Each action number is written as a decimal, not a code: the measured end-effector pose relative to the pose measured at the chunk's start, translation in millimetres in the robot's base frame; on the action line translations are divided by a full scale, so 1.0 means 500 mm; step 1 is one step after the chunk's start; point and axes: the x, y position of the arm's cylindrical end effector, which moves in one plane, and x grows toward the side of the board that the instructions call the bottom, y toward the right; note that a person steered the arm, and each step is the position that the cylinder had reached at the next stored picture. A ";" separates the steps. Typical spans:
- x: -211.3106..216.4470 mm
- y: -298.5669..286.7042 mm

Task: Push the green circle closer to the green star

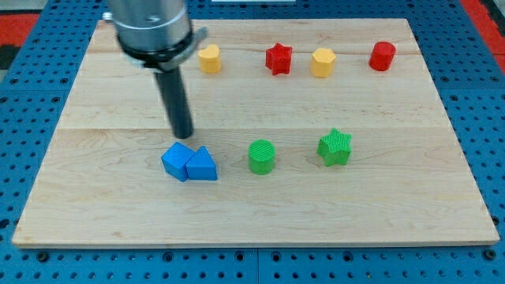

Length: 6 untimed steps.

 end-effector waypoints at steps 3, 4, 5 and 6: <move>0.104 0.130; 0.136 0.196; 0.153 0.210; 0.153 0.257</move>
